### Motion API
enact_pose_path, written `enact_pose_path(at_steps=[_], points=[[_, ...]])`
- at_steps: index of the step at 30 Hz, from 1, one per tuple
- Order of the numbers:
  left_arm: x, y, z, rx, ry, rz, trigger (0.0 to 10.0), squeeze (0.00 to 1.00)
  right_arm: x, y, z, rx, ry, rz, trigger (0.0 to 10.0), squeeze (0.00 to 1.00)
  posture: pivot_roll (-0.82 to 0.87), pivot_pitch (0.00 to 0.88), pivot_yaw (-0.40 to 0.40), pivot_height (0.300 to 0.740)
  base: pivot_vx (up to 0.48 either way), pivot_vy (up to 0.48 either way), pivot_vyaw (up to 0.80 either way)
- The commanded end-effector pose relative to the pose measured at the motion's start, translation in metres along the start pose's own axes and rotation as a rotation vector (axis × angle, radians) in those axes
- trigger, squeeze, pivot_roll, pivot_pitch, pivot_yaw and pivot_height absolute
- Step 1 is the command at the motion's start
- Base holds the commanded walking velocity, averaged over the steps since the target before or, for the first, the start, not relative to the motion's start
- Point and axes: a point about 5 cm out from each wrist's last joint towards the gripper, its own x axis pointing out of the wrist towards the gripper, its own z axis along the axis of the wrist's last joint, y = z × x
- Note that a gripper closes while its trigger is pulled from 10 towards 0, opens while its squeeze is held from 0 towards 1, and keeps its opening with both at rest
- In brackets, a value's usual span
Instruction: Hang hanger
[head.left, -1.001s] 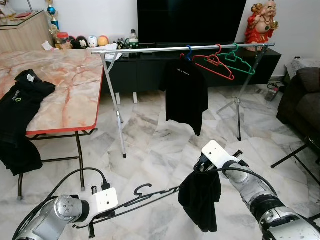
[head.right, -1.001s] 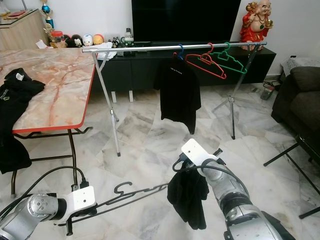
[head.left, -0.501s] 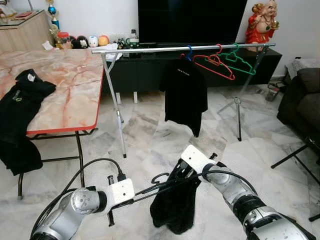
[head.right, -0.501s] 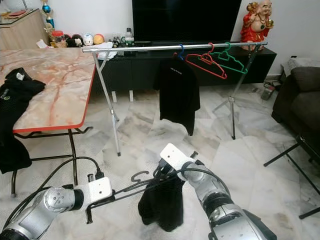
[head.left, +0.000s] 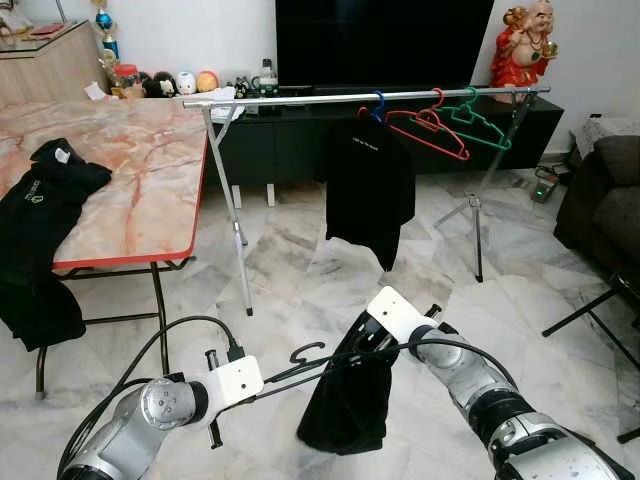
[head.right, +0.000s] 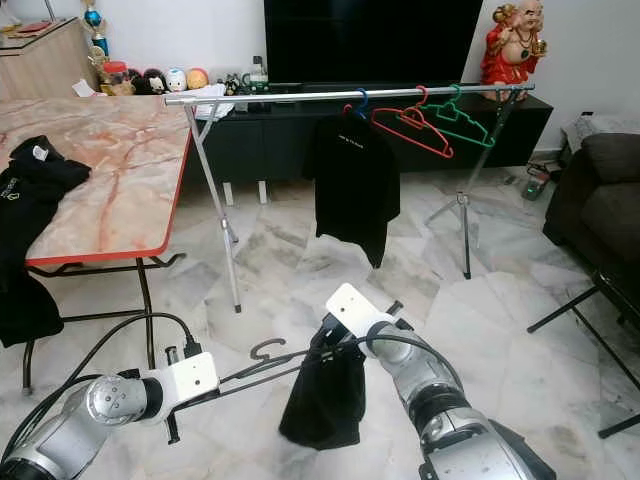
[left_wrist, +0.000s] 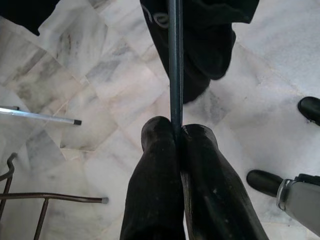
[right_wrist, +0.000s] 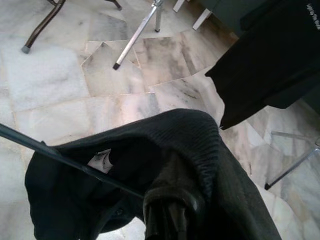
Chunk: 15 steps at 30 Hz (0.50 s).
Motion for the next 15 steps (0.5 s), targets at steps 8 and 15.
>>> enact_pose_path(at_steps=[8, 15], points=[[-0.006, 0.006, -0.011, 0.006, 0.065, 0.036, 10.0, 0.00, -0.001, -0.021, 0.009, 0.030, -0.013, -0.112, 10.0, 0.00, 0.15, 0.000, -0.023, 0.740, 0.000, 0.000, 0.00], [-0.001, 0.005, -0.003, -0.008, 0.023, 0.037, 10.0, 0.00, 0.001, -0.007, 0.012, 0.018, -0.035, -0.039, 10.0, 0.00, 0.15, 0.000, -0.025, 0.740, 0.000, 0.000, 0.00]])
